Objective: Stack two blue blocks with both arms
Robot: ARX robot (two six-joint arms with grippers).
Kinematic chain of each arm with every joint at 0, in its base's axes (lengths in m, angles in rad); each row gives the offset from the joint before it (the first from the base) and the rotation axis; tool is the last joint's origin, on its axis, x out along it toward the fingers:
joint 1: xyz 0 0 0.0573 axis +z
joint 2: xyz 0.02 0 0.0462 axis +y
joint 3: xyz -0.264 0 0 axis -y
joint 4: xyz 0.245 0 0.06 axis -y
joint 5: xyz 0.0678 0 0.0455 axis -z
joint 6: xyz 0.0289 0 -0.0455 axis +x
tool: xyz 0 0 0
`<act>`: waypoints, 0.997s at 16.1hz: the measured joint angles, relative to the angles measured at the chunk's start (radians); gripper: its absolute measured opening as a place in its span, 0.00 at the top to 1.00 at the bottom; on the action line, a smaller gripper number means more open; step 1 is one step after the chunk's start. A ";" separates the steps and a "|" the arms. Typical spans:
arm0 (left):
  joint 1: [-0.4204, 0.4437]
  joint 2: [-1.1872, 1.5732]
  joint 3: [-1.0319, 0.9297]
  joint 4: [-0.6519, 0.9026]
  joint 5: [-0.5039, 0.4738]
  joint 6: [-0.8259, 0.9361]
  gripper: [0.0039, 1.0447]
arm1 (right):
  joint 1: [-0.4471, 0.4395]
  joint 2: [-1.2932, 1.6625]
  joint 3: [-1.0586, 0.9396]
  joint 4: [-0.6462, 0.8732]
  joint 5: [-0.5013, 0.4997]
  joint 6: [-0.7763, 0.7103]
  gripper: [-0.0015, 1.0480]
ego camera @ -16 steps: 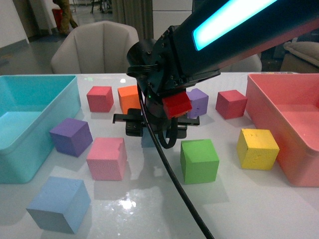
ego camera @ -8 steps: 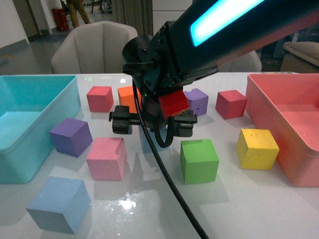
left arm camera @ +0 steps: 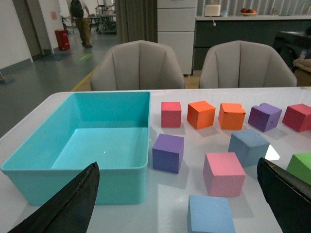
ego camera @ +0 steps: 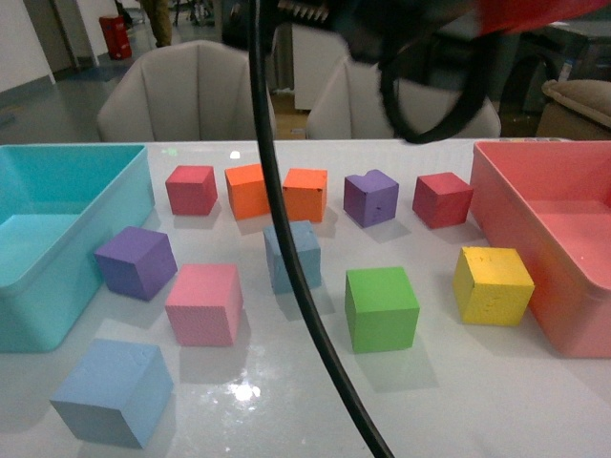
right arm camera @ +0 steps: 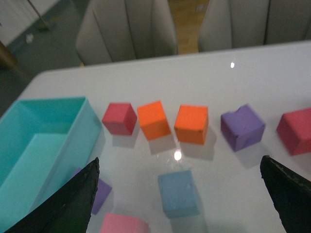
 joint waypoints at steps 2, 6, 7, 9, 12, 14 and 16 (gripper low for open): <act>0.000 0.000 0.000 0.000 0.000 0.000 0.06 | -0.016 -0.289 -0.255 0.066 0.042 -0.063 0.06; 0.001 0.000 0.000 0.000 0.000 0.001 0.06 | -0.079 -0.505 -0.478 0.184 0.051 -0.169 0.06; 0.001 0.000 0.000 -0.001 0.000 0.001 0.06 | -0.082 -0.590 -0.562 0.232 0.090 -0.203 0.10; 0.001 0.000 0.000 0.000 -0.001 0.001 0.06 | -0.201 -0.924 -0.788 0.200 0.101 -0.311 0.36; 0.001 0.000 0.000 0.000 0.000 0.001 0.06 | -0.361 -1.312 -1.032 0.018 -0.055 -0.340 0.71; 0.001 0.000 0.000 0.000 0.000 0.001 0.06 | -0.396 -1.386 -1.047 0.042 -0.095 -0.346 0.88; 0.001 0.000 0.000 0.000 0.000 0.001 0.06 | -0.426 -1.418 -1.093 0.036 -0.127 -0.351 0.98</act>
